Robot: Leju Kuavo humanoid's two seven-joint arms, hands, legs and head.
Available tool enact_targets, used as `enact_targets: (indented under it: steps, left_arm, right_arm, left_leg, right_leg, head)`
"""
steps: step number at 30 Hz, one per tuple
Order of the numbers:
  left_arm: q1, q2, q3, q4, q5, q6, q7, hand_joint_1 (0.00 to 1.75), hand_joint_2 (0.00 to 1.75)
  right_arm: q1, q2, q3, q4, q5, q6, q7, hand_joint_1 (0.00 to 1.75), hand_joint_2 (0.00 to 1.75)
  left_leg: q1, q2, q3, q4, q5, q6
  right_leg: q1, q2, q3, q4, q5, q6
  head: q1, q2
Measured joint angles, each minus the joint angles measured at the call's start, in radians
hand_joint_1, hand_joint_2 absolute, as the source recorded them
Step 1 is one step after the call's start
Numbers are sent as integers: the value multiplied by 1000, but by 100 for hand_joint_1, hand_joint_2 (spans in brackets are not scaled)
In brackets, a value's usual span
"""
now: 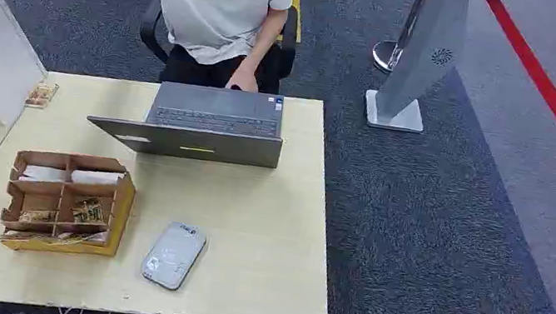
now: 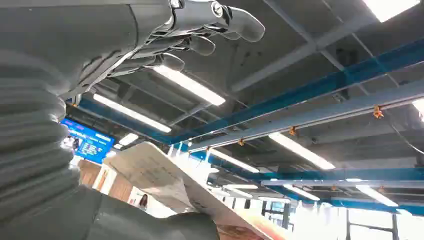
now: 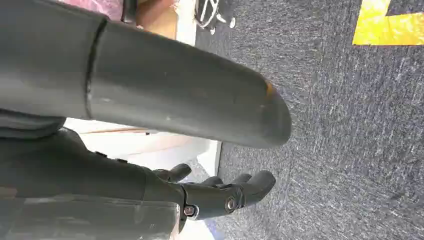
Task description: Pass the card to the sensor for recognition and then transmit it.
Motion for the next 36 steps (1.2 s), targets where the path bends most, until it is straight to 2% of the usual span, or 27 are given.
enact_targets:
  steps: [7,13,26,27,36]
  left_arm:
    - [31,1,0,0,5,28,1,0,175]
    - [58,8,0,-4,13,27,-1,0,175]
    - [87,16,0,-27,19,20,-13,0,175]
    - [87,16,0,-29,19,20,-13,175,175]
    - [95,17,0,-40,22,15,-11,175,175]
  right_arm:
    - [0,0,-3,0,-2,-3,0,0,0]
    - [1,7,-15,1,-5,-64,6,0,0]
    - [1,10,-17,3,-6,-64,6,0,0]
    - [1,10,-17,3,-6,-64,6,0,0]
    - [1,10,-17,3,-6,-64,3,0,0]
  left_leg:
    - [0,0,0,0,0,0]
    - [0,0,0,0,0,0]
    - [0,0,0,0,0,0]
    - [0,0,0,0,0,0]
    - [0,0,0,0,0,0]
  right_leg:
    - [0,0,0,0,0,0]
    - [0,0,0,0,0,0]
    - [0,0,0,0,0,0]
    - [0,0,0,0,0,0]
    - [0,0,0,0,0,0]
  head:
    - [0,0]
    - [0,0]
    - [0,0]
    - [0,0]
    - [0,0]
